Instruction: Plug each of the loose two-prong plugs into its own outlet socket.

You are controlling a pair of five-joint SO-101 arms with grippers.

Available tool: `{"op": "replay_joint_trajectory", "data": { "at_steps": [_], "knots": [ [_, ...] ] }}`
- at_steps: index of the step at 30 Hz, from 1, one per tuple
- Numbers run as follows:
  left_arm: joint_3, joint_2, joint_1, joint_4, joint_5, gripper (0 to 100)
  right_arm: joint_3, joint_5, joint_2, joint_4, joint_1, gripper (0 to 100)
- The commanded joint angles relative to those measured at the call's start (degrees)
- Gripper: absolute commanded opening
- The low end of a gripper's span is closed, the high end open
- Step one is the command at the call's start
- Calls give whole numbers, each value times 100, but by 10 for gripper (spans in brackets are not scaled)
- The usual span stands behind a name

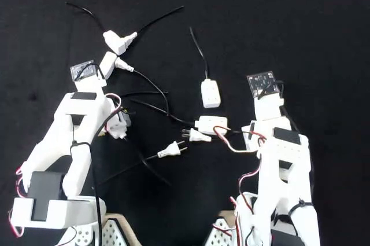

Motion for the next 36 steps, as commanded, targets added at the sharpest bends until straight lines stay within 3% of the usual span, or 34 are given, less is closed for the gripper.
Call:
{"op": "replay_joint_trajectory", "data": {
  "at_steps": [1,4,10,13,17,20,22,28,32,36],
  "knots": [
    [-189,-62,13,-70,-70,152,-22,53,-145,-114,-97,22],
    [-295,-70,13,9,-246,28,-22,53,-145,-114,-97,22],
    [-1332,-62,57,1240,-1442,42,-13,53,-145,-114,-97,22],
    [-2000,-62,145,2040,-2681,42,-13,53,-145,-114,-97,22],
    [-2457,-62,541,2998,-5064,41,-13,53,-145,-114,-97,22],
    [-2457,-62,998,3429,-6400,29,-13,53,-145,-114,-97,22],
    [-2396,-18,1209,3393,-7015,30,-13,53,-145,-114,-97,22],
    [-1648,-9,1341,2277,-8316,52,-13,53,-145,-114,-97,22],
    [-1156,-70,1218,1574,-7859,216,-13,53,-145,-114,-97,25],
    [-1007,-70,1042,1292,-7877,224,-13,53,-163,-97,-97,25]
  ]
}}
